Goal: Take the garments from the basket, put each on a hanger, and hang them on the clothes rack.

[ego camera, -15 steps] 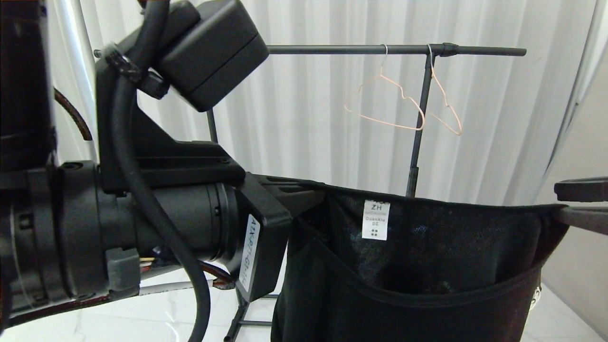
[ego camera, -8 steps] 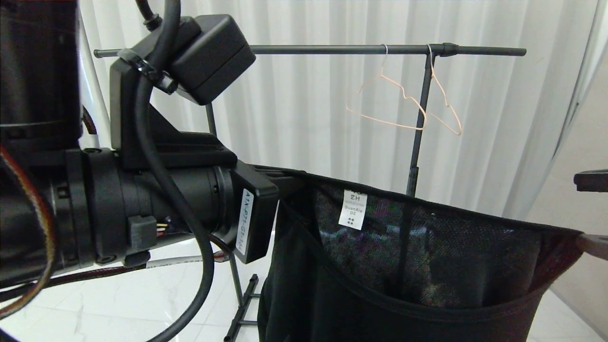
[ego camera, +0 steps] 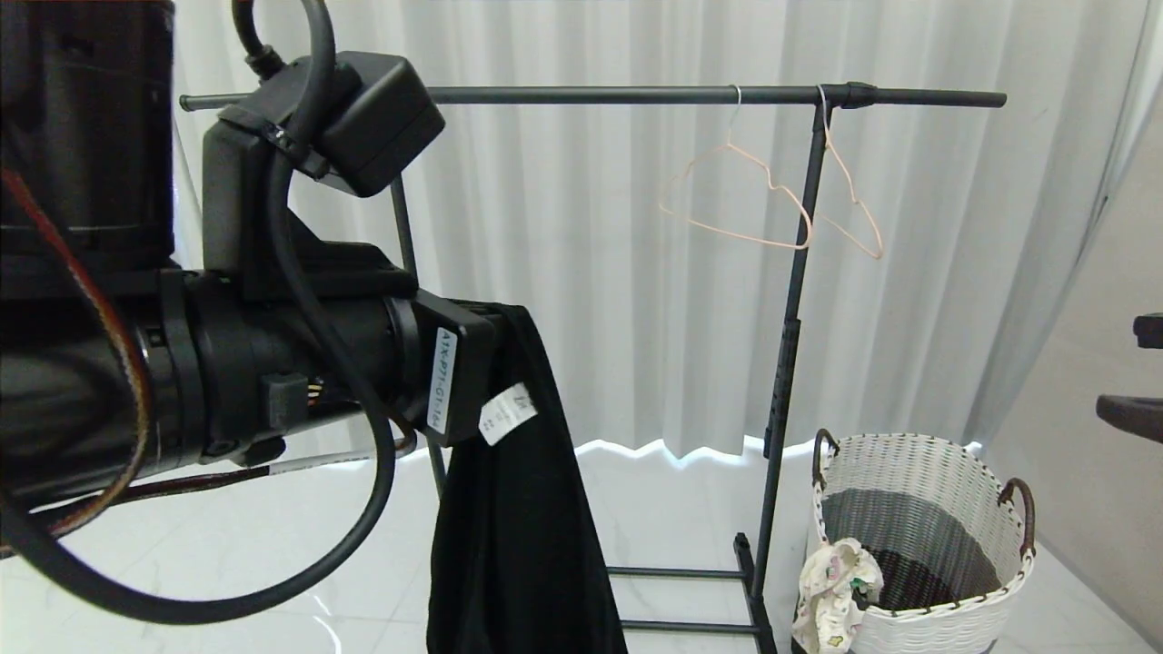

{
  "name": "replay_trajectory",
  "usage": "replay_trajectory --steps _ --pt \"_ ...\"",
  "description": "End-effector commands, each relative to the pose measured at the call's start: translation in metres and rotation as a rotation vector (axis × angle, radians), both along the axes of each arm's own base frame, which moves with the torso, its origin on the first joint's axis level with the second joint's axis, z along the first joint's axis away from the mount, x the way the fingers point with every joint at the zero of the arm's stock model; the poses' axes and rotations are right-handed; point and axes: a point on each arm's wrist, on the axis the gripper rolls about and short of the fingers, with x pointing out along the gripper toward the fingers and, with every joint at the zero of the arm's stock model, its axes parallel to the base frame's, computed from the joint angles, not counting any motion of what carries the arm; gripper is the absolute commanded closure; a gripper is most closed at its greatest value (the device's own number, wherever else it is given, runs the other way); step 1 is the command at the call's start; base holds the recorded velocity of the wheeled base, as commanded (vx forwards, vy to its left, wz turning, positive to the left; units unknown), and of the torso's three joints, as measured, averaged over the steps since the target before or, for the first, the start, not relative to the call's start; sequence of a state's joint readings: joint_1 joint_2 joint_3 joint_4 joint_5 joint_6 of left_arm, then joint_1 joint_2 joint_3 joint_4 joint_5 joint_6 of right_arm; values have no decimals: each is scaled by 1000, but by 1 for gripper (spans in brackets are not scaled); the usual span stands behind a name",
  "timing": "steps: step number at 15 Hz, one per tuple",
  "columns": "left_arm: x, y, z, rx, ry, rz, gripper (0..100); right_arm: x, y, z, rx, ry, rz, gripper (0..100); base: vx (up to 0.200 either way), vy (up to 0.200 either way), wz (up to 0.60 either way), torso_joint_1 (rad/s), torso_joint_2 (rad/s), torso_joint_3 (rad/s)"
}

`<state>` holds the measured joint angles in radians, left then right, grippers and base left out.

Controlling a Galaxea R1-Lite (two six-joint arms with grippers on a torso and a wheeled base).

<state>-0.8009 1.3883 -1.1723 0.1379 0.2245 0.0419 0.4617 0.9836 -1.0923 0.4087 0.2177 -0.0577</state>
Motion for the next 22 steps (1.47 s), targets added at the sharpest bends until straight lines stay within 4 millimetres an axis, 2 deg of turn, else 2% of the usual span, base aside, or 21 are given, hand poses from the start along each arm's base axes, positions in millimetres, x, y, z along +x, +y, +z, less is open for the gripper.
replay_trajectory --steps 1,3,5,7,16,22 --pt "9 20 -5 33 -9 160 100 36 -30 -13 -116 81 -336 0 0 0 0 0 0 0" --pt "14 44 -4 42 -24 294 100 45 -53 -20 -242 96 -497 0 0 0 0 0 0 0" --pt "14 68 -7 122 -47 358 100 48 -58 -31 -306 107 -542 0 0 0 0 0 0 0" --pt "10 81 -9 153 -55 360 100 51 -59 -36 -338 78 -584 0 0 0 0 0 0 0" --pt "4 85 -4 114 -71 319 100 59 -54 -34 -294 23 -556 0 0 0 0 0 0 0" --pt "2 85 -2 113 -79 312 100 78 -49 -29 -210 -26 -552 0 0 0 0 114 -350 -226"
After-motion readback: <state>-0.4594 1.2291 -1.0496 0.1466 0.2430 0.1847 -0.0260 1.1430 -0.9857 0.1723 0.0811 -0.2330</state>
